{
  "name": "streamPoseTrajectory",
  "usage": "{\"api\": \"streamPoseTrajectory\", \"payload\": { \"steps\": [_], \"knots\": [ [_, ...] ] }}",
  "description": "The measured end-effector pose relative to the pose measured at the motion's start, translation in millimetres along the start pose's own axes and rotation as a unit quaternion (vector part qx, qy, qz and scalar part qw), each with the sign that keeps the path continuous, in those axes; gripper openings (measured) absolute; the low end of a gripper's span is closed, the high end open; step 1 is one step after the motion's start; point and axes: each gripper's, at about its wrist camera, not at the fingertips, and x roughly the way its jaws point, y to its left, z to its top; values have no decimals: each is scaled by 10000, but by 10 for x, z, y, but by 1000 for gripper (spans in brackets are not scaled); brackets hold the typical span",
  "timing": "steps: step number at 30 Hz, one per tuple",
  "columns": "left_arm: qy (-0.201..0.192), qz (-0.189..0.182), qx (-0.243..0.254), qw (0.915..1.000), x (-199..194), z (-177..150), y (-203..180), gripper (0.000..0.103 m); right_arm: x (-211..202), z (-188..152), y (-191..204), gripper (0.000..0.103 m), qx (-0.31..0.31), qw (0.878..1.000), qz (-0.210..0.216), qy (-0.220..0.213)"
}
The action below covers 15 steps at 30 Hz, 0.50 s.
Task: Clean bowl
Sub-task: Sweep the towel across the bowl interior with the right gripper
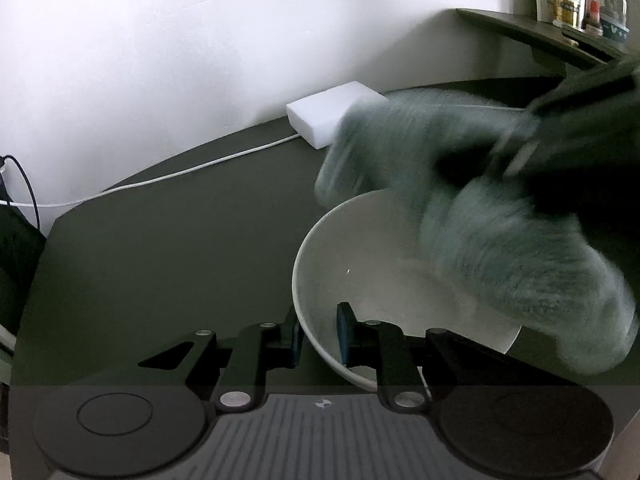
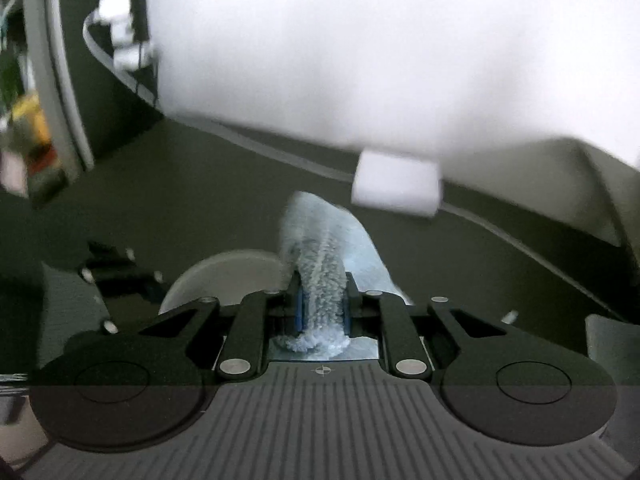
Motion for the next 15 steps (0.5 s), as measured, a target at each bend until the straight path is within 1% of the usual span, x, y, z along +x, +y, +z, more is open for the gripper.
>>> {"api": "streamPoseTrajectory", "payload": {
  "steps": [3,6,8,11,15],
  "knots": [
    [-2,-14,-30,10000,-8,-9,5,16,74,12,-44,18,319,9974,628,128],
    [4,-43,-69,10000,-8,-15,13,16,353,-7,62,18,221,9958,752,463],
    [12,-53,-82,10000,-5,-14,16,16,572,-40,160,18,160,9943,767,723],
    [23,-27,-64,10000,13,-5,-1,17,733,-80,257,18,27,9936,612,945],
    [37,-31,-105,9999,14,-10,4,18,726,-87,261,17,-131,9942,404,990]
  ]
}}
